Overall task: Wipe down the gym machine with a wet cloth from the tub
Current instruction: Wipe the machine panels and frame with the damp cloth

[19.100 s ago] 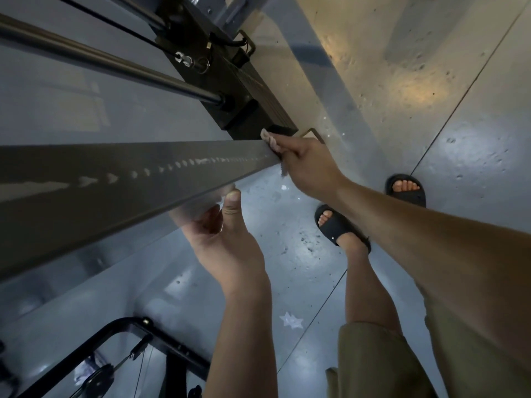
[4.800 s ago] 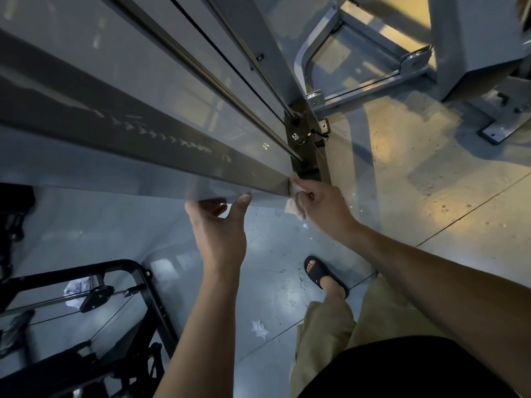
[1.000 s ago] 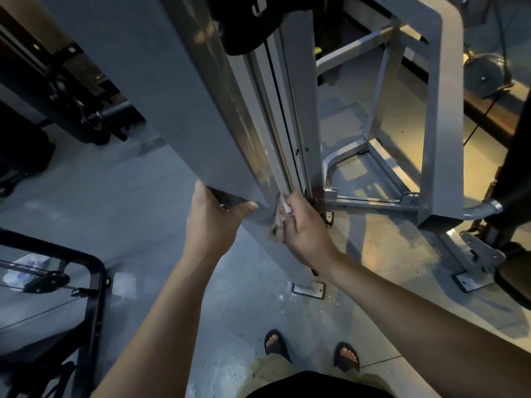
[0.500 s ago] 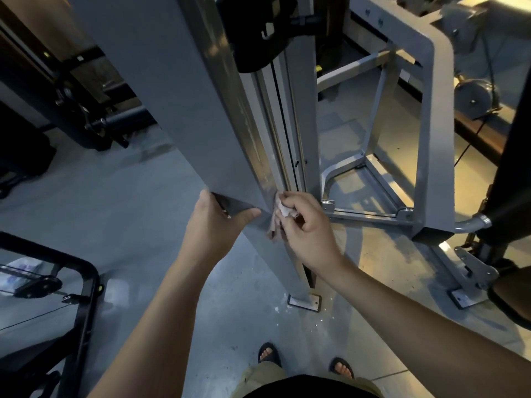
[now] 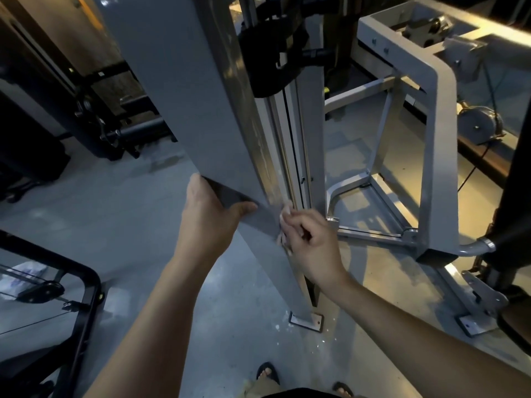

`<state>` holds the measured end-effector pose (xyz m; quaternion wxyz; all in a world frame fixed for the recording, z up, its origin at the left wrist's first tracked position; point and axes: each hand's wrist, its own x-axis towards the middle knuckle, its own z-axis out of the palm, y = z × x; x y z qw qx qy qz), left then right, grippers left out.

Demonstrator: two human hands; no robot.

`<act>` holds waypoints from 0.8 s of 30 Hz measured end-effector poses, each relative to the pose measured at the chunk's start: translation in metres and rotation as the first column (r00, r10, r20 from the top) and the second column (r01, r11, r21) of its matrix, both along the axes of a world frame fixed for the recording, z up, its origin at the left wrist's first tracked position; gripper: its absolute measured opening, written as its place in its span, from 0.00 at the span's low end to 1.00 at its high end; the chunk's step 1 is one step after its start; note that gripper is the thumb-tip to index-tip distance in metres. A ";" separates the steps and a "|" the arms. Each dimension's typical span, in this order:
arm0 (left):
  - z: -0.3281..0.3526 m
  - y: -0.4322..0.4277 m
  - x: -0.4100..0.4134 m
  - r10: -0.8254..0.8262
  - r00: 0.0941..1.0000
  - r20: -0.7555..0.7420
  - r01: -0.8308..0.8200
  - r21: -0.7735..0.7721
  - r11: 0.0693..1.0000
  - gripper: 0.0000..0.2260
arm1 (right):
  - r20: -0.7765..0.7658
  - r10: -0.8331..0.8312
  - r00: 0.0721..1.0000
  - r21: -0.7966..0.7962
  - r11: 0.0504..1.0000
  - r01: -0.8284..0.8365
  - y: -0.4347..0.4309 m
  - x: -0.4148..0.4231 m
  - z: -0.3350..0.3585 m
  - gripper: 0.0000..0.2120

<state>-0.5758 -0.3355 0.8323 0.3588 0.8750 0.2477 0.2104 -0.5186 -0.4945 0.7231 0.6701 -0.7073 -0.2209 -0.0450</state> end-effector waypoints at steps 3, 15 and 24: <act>-0.003 0.004 0.003 0.009 1.000 0.003 -0.009 0.023 1.000 0.29 | 0.045 -0.062 0.997 0.026 0.998 0.061 0.008 0.005 0.023 0.04; -0.006 0.006 0.005 0.007 1.000 -0.015 -0.006 0.034 0.999 0.29 | 0.260 -0.037 0.965 0.020 0.999 0.033 0.003 0.016 0.049 0.03; -0.007 0.005 0.006 -0.003 1.000 0.007 0.003 0.012 1.000 0.29 | 0.320 -0.031 0.947 -0.017 0.999 0.038 0.003 0.017 0.055 0.04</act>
